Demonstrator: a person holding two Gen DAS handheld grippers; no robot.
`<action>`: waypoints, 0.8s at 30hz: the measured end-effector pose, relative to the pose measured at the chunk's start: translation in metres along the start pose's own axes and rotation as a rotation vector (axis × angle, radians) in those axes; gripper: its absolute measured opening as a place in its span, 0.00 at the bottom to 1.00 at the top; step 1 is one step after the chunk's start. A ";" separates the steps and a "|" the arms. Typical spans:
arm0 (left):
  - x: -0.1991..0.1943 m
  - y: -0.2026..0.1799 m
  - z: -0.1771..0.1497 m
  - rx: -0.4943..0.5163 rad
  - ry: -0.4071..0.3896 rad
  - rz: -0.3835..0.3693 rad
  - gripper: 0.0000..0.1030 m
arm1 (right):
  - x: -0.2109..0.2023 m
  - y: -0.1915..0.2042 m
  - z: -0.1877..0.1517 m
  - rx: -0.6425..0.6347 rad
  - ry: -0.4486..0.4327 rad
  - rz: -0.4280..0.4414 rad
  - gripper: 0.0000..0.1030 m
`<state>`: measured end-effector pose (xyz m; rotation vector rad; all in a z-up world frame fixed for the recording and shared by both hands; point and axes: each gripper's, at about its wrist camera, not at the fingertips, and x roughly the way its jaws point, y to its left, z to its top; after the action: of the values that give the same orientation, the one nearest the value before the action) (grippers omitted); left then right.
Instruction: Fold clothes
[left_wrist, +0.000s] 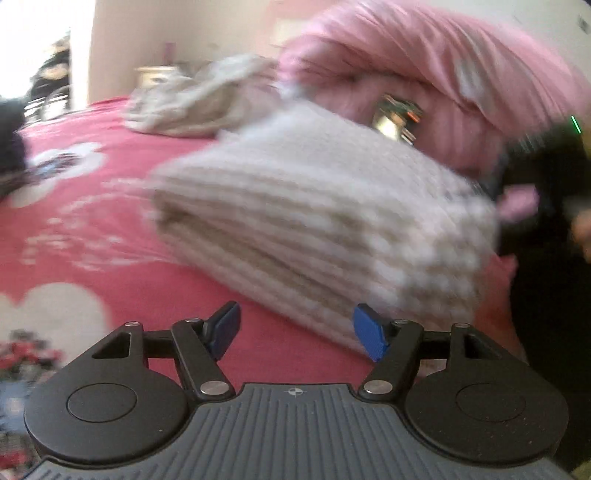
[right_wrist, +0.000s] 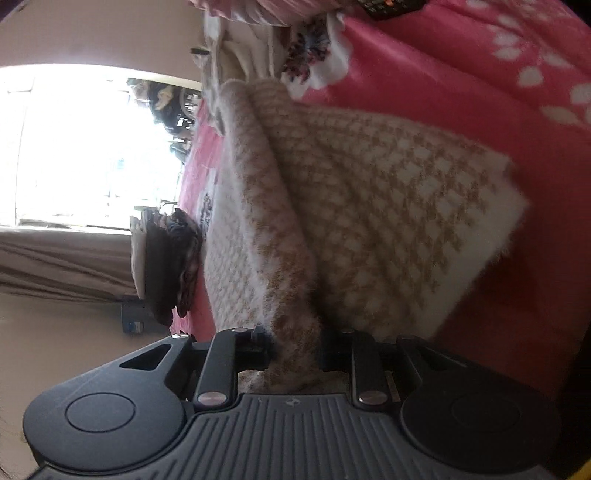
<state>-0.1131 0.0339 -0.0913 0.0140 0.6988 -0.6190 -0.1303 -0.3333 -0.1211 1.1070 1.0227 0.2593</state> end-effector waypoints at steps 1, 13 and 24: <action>-0.008 0.008 0.008 -0.040 -0.035 0.008 0.66 | 0.000 0.002 -0.001 -0.019 -0.004 -0.003 0.25; 0.012 -0.081 0.016 0.251 -0.132 -0.028 0.65 | -0.008 0.012 -0.011 -0.207 -0.038 -0.076 0.27; 0.015 -0.065 0.018 0.222 -0.099 -0.090 0.65 | -0.030 0.010 0.045 -0.135 0.012 -0.070 0.68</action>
<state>-0.1277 -0.0312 -0.0741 0.1577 0.5344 -0.7761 -0.1085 -0.3751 -0.0926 0.9468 1.0374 0.2751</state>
